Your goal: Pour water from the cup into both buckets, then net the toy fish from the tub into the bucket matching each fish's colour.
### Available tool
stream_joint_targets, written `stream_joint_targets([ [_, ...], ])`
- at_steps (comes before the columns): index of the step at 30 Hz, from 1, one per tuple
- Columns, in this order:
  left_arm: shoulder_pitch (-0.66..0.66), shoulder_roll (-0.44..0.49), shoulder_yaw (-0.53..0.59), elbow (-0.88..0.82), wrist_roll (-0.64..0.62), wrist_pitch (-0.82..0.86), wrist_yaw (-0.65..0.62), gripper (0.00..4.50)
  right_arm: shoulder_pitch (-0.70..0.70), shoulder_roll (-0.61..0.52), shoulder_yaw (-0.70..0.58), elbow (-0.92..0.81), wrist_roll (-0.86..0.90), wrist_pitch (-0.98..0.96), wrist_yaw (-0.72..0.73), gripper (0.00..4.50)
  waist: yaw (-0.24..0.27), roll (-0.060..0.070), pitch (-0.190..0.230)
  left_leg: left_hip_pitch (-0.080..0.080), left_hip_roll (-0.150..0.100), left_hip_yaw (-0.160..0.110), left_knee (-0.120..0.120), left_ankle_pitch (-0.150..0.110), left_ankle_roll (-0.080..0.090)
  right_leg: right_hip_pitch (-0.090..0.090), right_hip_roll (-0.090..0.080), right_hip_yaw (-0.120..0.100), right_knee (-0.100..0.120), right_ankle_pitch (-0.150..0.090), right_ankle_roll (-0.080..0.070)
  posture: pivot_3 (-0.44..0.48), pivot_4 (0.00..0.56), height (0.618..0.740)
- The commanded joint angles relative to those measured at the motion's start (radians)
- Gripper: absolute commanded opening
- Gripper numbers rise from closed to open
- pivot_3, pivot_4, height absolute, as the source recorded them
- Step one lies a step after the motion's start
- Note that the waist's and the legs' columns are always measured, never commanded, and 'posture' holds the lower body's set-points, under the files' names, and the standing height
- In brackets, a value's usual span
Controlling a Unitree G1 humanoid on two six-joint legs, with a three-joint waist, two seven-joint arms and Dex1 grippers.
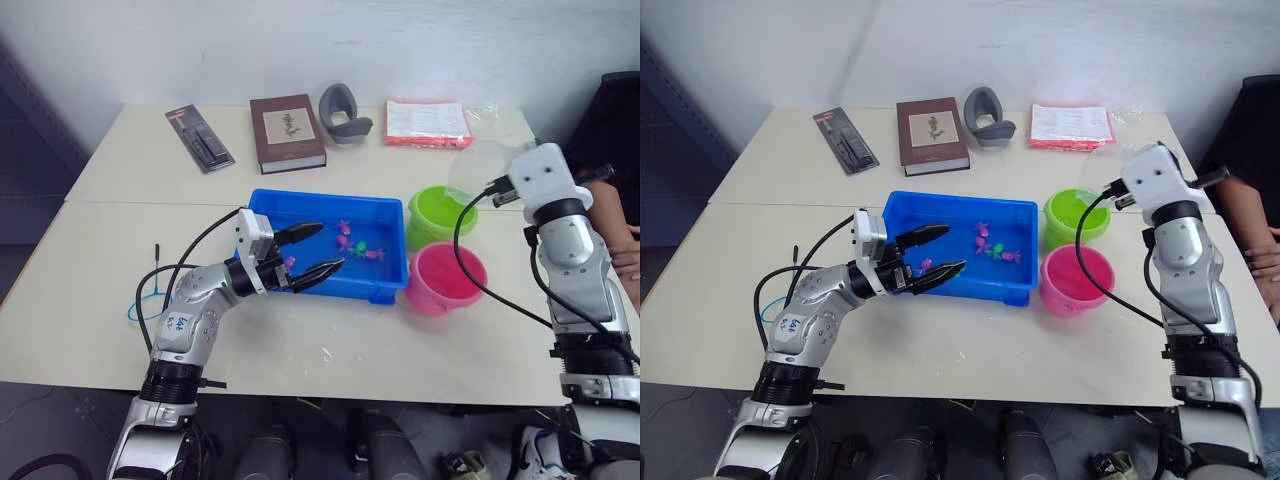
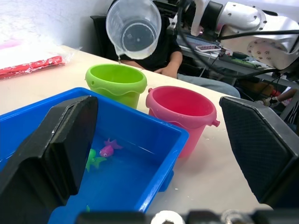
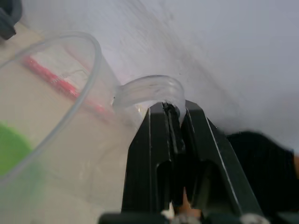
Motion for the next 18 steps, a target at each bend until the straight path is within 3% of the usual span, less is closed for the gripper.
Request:
stream_joint_targets([
  [1,-0.008,0.018,0.013,-0.029,-0.011,-0.005,-0.015,4.50,0.034,0.090,-0.241,-0.170,0.210,0.199,-0.047,0.04,0.001,0.000,0.000,0.000,0.000,0.000,0.000,0.000,0.000,0.000,0.000,0.000,0.000,0.000,0.000,0.000,0.150,0.740],
  [10,-0.001,0.041,0.014,-0.049,-0.040,0.010,-0.066,4.50,0.190,0.329,-0.532,-0.376,0.478,0.407,-0.187,0.04,-0.004,0.001,-0.001,0.001,0.000,0.000,-0.001,-0.003,0.005,0.000,-0.001,0.001,0.001,0.000,0.000,0.000,0.150,0.740],
  [18,-0.019,0.044,-0.005,-0.048,-0.050,0.026,-0.130,4.50,0.204,0.394,-0.526,-0.219,0.552,0.287,-0.179,0.04,-0.014,0.002,-0.001,0.003,0.000,0.003,-0.001,-0.003,0.006,0.000,0.000,0.004,0.003,0.000,0.000,0.000,0.150,0.740],
])
